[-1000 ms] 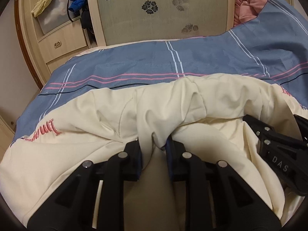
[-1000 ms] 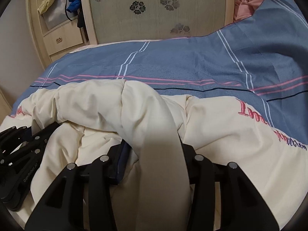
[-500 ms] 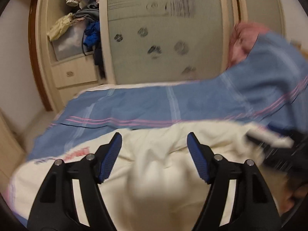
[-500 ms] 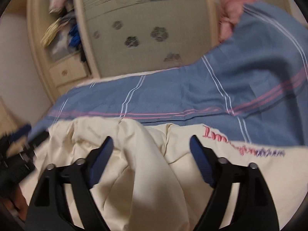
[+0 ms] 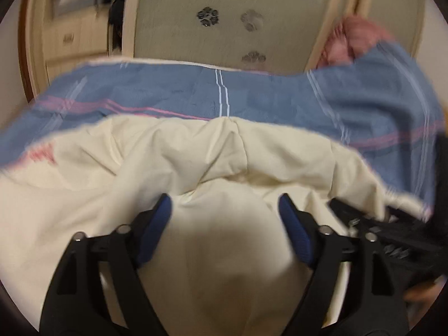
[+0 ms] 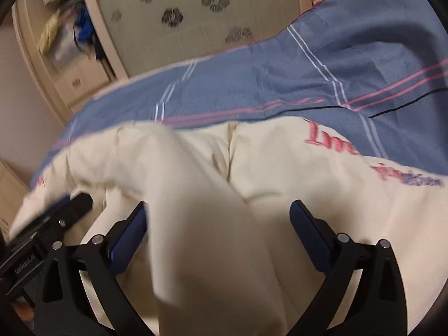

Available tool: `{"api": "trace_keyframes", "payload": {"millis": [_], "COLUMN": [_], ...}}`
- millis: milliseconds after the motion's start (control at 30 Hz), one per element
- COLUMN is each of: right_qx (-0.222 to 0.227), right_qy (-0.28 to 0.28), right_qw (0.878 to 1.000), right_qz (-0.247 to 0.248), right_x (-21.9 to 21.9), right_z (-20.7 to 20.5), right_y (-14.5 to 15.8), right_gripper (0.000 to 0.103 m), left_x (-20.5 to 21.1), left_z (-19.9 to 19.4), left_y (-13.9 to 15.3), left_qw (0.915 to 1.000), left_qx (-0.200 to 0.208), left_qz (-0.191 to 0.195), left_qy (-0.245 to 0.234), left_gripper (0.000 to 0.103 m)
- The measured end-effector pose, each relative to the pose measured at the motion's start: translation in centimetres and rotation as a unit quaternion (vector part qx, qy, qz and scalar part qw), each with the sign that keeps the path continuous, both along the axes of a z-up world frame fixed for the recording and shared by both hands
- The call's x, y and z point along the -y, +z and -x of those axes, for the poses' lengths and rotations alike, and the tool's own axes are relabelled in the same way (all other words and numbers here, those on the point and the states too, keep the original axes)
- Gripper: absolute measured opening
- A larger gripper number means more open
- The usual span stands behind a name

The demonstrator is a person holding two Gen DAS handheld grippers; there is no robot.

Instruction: Fold large clothes

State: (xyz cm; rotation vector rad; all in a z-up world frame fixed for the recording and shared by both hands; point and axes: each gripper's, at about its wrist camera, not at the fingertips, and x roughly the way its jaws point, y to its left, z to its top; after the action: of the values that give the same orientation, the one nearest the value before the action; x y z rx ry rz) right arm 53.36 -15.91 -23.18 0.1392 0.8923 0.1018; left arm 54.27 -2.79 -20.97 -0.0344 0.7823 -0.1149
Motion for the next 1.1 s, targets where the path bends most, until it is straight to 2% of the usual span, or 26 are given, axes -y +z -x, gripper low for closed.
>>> {"api": "trace_keyframes", "payload": {"millis": [67, 100, 133, 233, 300, 367, 433, 467, 500, 567, 600, 667, 733, 767, 833, 867, 900, 1000, 1100], "right_qx": [0.02, 0.025, 0.024, 0.029, 0.085, 0.154, 0.198, 0.192, 0.167, 0.028, 0.024, 0.076, 0.12, 0.118, 0.062, 0.016, 0.005, 0.031, 0.039], "right_qy": [0.005, 0.0, -0.007, -0.029, -0.042, -0.041, -0.015, -0.005, 0.011, 0.04, 0.042, 0.048, 0.047, 0.04, 0.038, 0.044, 0.042, 0.041, 0.037], "right_qw": [1.0, 0.999, 0.999, 0.997, 0.993, 0.986, 0.98, 0.981, 0.985, 0.999, 0.999, 0.996, 0.992, 0.992, 0.997, 0.999, 0.999, 0.999, 0.998], "right_qz": [0.018, 0.028, 0.034, 0.062, 0.067, 0.048, -0.004, -0.035, -0.049, -0.013, 0.003, 0.009, -0.001, -0.004, 0.001, -0.003, -0.003, -0.001, -0.009], "right_x": [0.5, 0.9, 1.3, 2.3, 2.7, 2.9, 2.8, 2.6, 2.0, -0.4, -0.8, -1.1, -0.6, -0.4, -0.4, -0.5, -0.4, -0.5, -0.3], "right_z": [1.7, 2.6, 3.1, 4.8, 7.7, 11.4, 14.7, 15.6, 15.3, 11.5, 11.2, 12.5, 13.8, 13.7, 12.2, 10.9, 10.7, 11.1, 11.1], "right_y": [1.9, 2.6, 2.8, 4.2, 6.4, 6.7, 4.4, 1.9, -0.4, -4.4, -4.3, -2.6, -1.3, -1.2, -3.1, -4.6, -5.1, -4.2, -4.0], "right_gripper": [0.099, 0.101, 0.102, 0.102, 0.102, 0.102, 0.102, 0.102, 0.102, 0.102, 0.102, 0.102, 0.102, 0.102, 0.102, 0.102, 0.102, 0.102, 0.102], "left_x": [1.1, 1.3, 1.2, 1.0, 0.8, 0.4, -0.4, -0.7, -0.7, -0.4, -0.7, -1.4, -1.8, -1.6, -1.0, -0.8, -0.6, -1.0, -1.2], "left_z": [1.1, 1.9, 2.4, 5.3, 8.5, 12.0, 15.3, 15.8, 15.8, 14.1, 12.8, 13.0, 14.4, 14.6, 14.2, 13.5, 12.7, 13.1, 13.1], "left_y": [1.4, 2.2, 2.8, 5.8, 8.3, 9.7, 8.4, 6.7, 3.9, -2.5, -5.1, -3.4, -1.6, -1.3, -1.9, -2.8, -4.1, -3.8, -3.8], "left_qw": [0.9937, 0.99, 0.9891, 0.9888, 0.9885, 0.9887, 0.9907, 0.9923, 0.9956, 0.9981, 0.9967, 0.998, 0.9983, 0.998, 0.9978, 0.9973, 0.996, 0.9975, 0.998], "left_qx": [0.007, 0.021, 0.03, 0.039, 0.07, 0.112, 0.128, 0.119, 0.089, -0.004, -0.056, -0.039, 0.011, 0.017, 0.001, -0.022, -0.055, -0.044, -0.041], "left_qz": [-0.112, -0.139, -0.144, -0.143, -0.133, -0.097, -0.03, -0.004, 0.002, -0.041, -0.038, -0.015, -0.016, -0.023, -0.041, -0.05, -0.056, -0.035, -0.023], "left_qy": [0.002, 0.0, -0.001, 0.016, 0.018, 0.025, 0.036, 0.033, 0.029, 0.045, 0.046, 0.048, 0.055, 0.056, 0.052, 0.049, 0.044, 0.043, 0.042], "left_gripper": [0.09, 0.09, 0.09, 0.09, 0.091, 0.101, 0.101, 0.101, 0.101, 0.101, 0.101, 0.101, 0.101, 0.101, 0.101, 0.101, 0.101, 0.101, 0.101]}}
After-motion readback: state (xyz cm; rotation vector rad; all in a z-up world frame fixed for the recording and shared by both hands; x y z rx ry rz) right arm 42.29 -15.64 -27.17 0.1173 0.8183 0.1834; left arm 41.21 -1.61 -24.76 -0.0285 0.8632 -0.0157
